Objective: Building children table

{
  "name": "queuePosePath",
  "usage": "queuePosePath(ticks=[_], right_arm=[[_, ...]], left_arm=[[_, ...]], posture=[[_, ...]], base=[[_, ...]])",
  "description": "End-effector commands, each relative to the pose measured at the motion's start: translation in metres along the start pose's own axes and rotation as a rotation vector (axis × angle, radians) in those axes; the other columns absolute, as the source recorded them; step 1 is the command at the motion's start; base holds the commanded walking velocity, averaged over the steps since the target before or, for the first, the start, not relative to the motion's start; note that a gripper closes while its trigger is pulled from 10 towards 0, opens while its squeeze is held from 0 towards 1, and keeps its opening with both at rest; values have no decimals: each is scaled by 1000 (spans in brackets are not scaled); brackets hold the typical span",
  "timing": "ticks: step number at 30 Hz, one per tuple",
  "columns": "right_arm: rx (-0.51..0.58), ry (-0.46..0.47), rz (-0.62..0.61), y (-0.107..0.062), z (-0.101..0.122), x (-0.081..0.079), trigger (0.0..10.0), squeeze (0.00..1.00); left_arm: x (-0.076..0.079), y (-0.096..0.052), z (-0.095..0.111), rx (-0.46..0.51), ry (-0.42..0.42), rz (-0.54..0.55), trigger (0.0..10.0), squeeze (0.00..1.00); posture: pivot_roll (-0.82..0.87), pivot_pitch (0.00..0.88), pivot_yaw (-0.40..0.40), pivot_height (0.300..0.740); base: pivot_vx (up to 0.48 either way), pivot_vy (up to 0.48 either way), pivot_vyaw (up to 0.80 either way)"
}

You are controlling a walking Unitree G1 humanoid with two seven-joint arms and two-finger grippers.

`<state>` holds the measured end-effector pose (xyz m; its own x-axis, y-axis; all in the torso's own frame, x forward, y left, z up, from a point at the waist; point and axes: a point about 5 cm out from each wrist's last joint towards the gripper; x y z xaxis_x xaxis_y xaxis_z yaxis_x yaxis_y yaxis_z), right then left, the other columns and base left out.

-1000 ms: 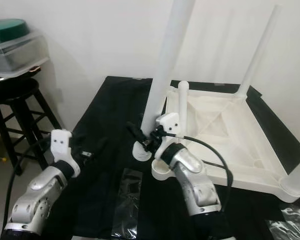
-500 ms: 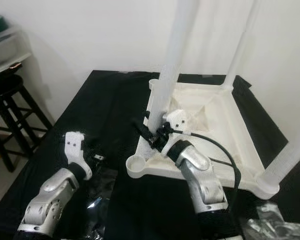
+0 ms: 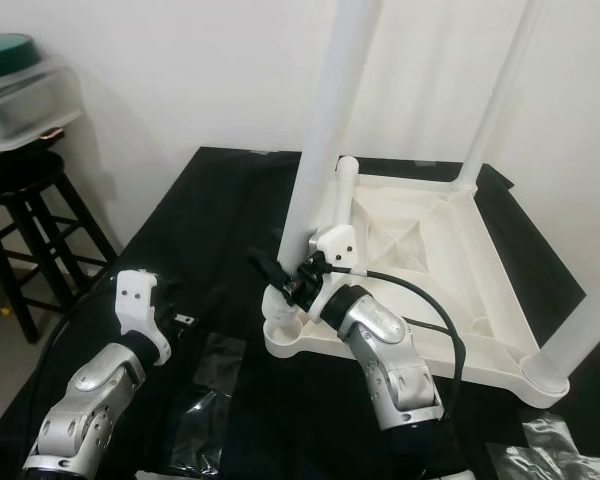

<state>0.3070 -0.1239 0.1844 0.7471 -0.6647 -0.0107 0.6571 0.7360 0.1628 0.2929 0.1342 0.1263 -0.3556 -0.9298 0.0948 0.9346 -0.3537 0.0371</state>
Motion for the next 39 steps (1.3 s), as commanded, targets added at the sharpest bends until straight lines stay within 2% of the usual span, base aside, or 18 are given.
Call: queuePosePath(ticks=[1, 5, 7, 11, 12, 15, 17, 23, 29, 32, 39], right_arm=[[1, 10, 82, 4, 7, 1, 10000, 0], [-14, 17, 170, 6, 13, 3, 10000, 0], [-96, -31, 301, 5, 13, 6, 10000, 0], [-157, -62, 388, 3, 14, 7, 10000, 0], [-166, -63, 430, 4, 18, 6, 10000, 0], [-149, -22, 568, 9, 39, 6, 10000, 0], [-149, -22, 568, 9, 39, 6, 10000, 0], [-75, 162, 781, 7, 75, 16, 10000, 0], [-118, 131, 805, 3, 77, 21, 10000, 0], [-209, 54, 818, -3, 76, 32, 10000, 0], [-297, 34, 874, -13, 73, 30, 10000, 0]], left_arm=[[1, -3, 1, -2, 28, -7, 10000, 0], [0, -7, 4, 4, 33, -5, 10000, 0], [1, -12, 7, 9, 53, 0, 10000, 0], [2, -20, 11, 12, 74, 4, 10000, 0], [3, -25, 14, 18, 76, 6, 10000, 0], [5, -45, 25, 23, 76, 24, 10000, 0], [5, -45, 25, 23, 76, 24, 10000, 0], [13, -72, 42, 3, 121, 35, 10000, 0], [14, -75, 46, 7, 136, 44, 10000, 0], [17, -79, 52, 2, 142, 53, 10000, 0], [18, -85, 56, -16, 146, 59, 10000, 0]], posture=[[-83, 0, -10, 740], [-72, 0, -10, 740], [-47, 0, -14, 740], [-32, 0, -17, 740], [-19, 45, -13, 740], [12, 128, -11, 740], [12, 128, -11, 740], [44, 256, -12, 740], [42, 280, -12, 740], [42, 300, -4, 740], [37, 308, -1, 740]], base=[[0, 0, 0], [0, 0, 0], [0, 0, 0], [0, 0, 0], [0, 0, 0], [0, 0, 0], [0, 0, 0], [0, 0, 0], [0, 0, 0], [0, 0, 0], [0, 0, 0]])
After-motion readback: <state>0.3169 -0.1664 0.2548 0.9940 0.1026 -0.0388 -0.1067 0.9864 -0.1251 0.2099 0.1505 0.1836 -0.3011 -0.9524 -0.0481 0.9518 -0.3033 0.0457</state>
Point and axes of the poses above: a point about 5 cm out from each wrist's last joint towards the gripper, its own y axis pointing out of the wrist towards the gripper, its own z axis along the axis of the wrist's last joint, x = y × z, and after that the axes turned 2 degrees about y, right-handed
